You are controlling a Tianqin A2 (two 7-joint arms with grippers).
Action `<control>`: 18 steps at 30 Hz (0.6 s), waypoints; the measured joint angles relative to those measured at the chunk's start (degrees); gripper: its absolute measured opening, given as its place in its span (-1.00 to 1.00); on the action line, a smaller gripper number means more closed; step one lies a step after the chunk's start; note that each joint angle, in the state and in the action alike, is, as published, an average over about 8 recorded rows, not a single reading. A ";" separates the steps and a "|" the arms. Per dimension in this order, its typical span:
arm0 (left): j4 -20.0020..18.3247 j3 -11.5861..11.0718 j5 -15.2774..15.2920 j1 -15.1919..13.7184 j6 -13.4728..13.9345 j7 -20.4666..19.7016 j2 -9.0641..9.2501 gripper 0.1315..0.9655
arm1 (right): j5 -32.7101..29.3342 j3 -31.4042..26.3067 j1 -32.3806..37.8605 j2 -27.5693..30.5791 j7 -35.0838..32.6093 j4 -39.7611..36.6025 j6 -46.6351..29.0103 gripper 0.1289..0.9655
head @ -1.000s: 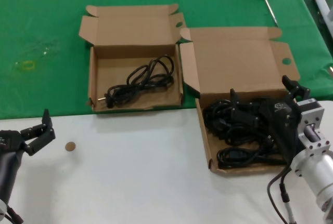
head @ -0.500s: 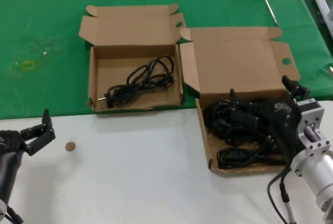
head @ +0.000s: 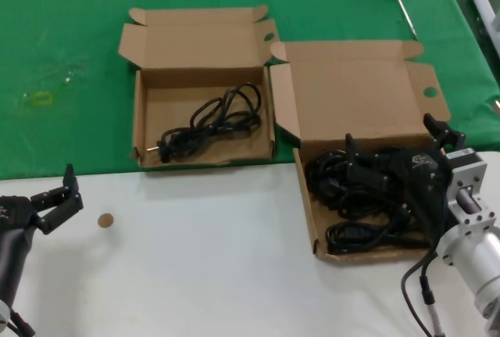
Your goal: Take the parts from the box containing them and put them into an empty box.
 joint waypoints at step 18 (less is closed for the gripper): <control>0.00 0.00 0.00 0.00 0.00 -0.02 0.00 1.00 | 0.00 0.00 0.00 0.00 0.00 0.00 0.00 1.00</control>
